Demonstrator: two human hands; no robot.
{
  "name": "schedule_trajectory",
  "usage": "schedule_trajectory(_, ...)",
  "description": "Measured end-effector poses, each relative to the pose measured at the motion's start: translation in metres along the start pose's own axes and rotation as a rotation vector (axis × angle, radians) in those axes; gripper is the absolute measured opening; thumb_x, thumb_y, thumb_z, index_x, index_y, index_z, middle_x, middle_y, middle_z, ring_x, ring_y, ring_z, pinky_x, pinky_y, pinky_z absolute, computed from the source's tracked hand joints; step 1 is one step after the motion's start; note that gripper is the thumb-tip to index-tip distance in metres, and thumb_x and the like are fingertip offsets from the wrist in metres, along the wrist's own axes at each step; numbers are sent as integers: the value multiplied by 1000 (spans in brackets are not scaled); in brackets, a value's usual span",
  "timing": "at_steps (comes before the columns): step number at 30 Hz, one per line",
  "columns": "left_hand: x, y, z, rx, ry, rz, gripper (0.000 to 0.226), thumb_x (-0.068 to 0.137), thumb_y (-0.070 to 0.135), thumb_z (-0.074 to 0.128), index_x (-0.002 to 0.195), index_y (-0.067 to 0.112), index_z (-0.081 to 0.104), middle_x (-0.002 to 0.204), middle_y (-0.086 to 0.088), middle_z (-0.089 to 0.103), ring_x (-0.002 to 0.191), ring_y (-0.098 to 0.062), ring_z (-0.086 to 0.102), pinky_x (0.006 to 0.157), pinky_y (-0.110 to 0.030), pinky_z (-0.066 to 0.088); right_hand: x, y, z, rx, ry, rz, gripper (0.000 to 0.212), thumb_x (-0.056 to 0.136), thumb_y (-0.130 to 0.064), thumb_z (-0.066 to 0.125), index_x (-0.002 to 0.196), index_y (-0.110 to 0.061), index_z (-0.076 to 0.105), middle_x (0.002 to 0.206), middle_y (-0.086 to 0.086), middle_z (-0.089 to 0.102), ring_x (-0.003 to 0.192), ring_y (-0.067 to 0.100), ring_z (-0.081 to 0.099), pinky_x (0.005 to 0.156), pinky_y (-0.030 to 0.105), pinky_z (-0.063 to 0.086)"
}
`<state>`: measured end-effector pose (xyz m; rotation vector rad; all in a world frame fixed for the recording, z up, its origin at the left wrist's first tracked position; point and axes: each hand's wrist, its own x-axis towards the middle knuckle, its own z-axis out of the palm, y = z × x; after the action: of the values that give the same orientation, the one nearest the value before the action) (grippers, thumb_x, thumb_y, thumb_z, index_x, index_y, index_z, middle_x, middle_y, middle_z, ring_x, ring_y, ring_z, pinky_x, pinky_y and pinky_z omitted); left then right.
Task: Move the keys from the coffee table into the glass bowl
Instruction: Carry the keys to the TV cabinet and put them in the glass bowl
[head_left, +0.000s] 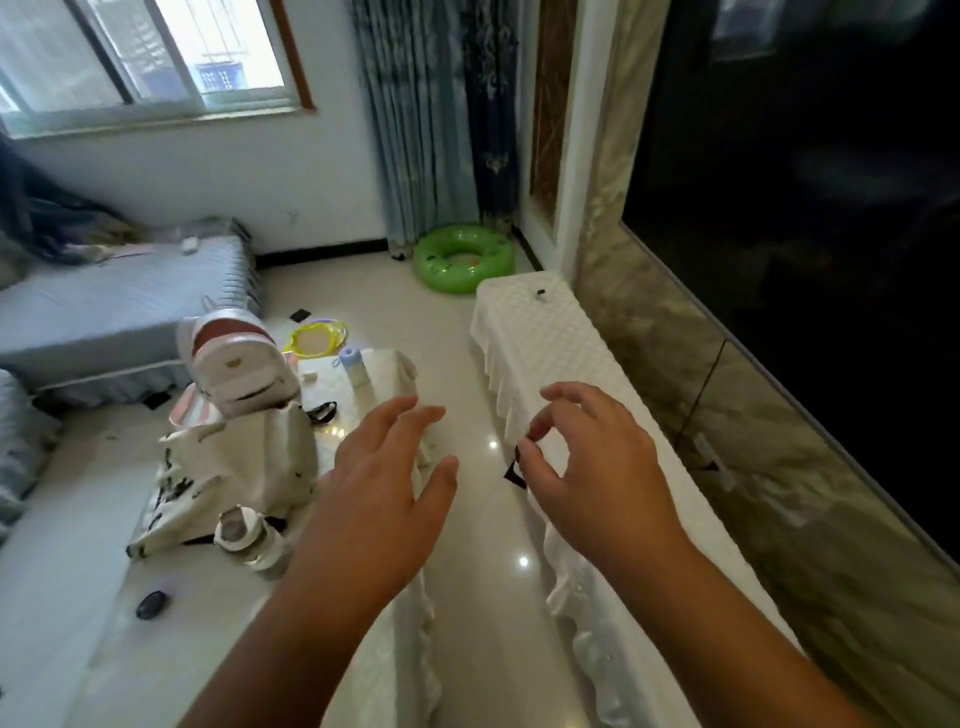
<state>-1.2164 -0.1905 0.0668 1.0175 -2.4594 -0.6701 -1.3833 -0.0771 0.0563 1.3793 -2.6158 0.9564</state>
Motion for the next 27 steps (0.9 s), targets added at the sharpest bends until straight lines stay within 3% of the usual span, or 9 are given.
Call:
schedule_trajectory(6, 16, 20, 18, -14, 18, -35, 47, 88, 56, 44, 134, 46, 44, 148, 24, 31, 136, -2, 29, 105, -43, 39, 30, 10, 2, 192, -14, -14, 13, 87, -53, 62, 91, -41, 59, 131, -22, 53, 122, 2, 46, 103, 39, 42)
schedule_trajectory(10, 34, 20, 31, -22, -30, -73, 38, 91, 53, 46, 128, 44, 53, 149, 19, 33, 138, -6, 29, 109, -40, 33, 49, 13, 8, 403, -28, 4, 10, 87, -51, 63, 89, -42, 59, 125, -32, 48, 121, -4, 45, 101, 28, 41)
schedule_trajectory(14, 62, 19, 45, -125, -21, -17, 27, 95, 44, 50, 118, 39, 62, 143, 18, 43, 133, -5, 36, 107, -41, 37, 76, 20, 12, 601, -58, 38, 9, 88, -47, 63, 91, -39, 62, 125, -30, 52, 122, -5, 46, 100, 33, 47)
schedule_trajectory(20, 135, 3, 66, -393, 33, 22, 21, 94, 34, 57, 112, 44, 61, 134, 17, 49, 129, -1, 43, 103, -41, 43, 137, 33, 33, 628, -65, 97, 12, 91, -47, 58, 95, -36, 62, 123, -32, 51, 121, -10, 45, 92, 5, 32)
schedule_trajectory(23, 185, -17, 66, -411, 56, 54, 17, 92, 37, 59, 103, 50, 60, 129, 22, 52, 124, 2, 47, 98, -34, 46, 175, 32, 52, 608, -76, 102, 10, 91, -46, 59, 96, -37, 62, 125, -32, 50, 122, -9, 45, 94, 6, 31)
schedule_trajectory(27, 255, -44, 50, -352, 128, 112, 12, 87, 37, 66, 92, 47, 62, 123, 22, 58, 119, 3, 51, 98, -23, 42, 235, 22, 73, 573, -101, 159, 20, 87, -58, 57, 100, -42, 59, 132, -36, 45, 124, -14, 39, 91, 9, 30)
